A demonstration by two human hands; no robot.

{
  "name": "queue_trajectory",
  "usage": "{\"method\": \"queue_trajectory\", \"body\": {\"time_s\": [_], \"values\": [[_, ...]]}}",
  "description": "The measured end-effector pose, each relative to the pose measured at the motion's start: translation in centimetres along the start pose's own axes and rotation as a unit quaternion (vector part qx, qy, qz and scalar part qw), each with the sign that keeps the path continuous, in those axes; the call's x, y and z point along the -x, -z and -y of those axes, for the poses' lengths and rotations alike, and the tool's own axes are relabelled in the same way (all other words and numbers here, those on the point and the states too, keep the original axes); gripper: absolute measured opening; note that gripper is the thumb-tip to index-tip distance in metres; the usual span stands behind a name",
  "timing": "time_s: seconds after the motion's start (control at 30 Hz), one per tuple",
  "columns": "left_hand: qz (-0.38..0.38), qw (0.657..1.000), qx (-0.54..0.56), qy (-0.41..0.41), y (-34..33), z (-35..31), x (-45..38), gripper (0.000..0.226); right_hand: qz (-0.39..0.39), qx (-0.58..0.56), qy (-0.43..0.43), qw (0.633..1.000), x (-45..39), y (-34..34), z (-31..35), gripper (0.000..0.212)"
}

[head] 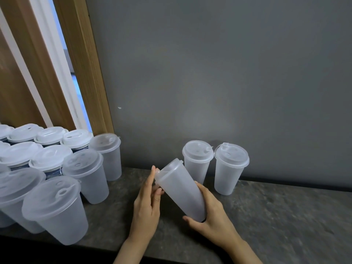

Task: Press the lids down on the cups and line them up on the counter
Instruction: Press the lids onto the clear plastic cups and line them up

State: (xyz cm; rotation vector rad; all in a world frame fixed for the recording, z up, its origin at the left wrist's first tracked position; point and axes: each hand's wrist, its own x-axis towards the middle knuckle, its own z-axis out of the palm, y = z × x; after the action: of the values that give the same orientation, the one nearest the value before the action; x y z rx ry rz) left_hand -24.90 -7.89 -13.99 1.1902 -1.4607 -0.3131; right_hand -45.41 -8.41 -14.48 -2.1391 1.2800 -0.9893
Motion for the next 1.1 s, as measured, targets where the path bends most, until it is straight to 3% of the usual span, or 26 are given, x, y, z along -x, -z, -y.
{"method": "queue_trajectory", "body": {"time_s": [0.27, 0.43, 0.6, 0.77, 0.9, 1.1], "values": [[0.002, 1.0, -0.023, -0.012, -0.1, 0.5, 0.4, 0.036, -0.052, 0.093, 0.044, 0.993, 0.1, -0.1, -0.3, 0.113], [-0.05, 0.997, -0.035, -0.049, 0.1, 0.4, -0.1, 0.039, -0.008, 0.053, 0.034, 0.998, 0.3, 0.0, 0.1, 0.101], [-0.02, 0.995, 0.002, -0.097, 0.2, 0.0, 0.0, 0.043, 0.026, -0.01, 0.02, 0.999, 0.1, 0.1, 0.4, 0.102], [0.024, 0.995, 0.033, -0.086, 0.2, 0.2, 0.2, 0.044, -0.031, 0.053, 0.039, 0.997, 0.2, 0.1, 0.8, 0.098], [0.054, 0.995, 0.016, -0.08, 0.3, 0.3, 0.4, 0.052, -0.091, 0.114, 0.063, 0.987, 0.1, 0.0, 0.8, 0.112], [0.05, 0.996, -0.019, -0.071, 0.3, -0.1, 0.4, 0.05, -0.12, 0.133, 0.082, 0.98, 0.3, 0.2, 0.7, 0.114]]}}
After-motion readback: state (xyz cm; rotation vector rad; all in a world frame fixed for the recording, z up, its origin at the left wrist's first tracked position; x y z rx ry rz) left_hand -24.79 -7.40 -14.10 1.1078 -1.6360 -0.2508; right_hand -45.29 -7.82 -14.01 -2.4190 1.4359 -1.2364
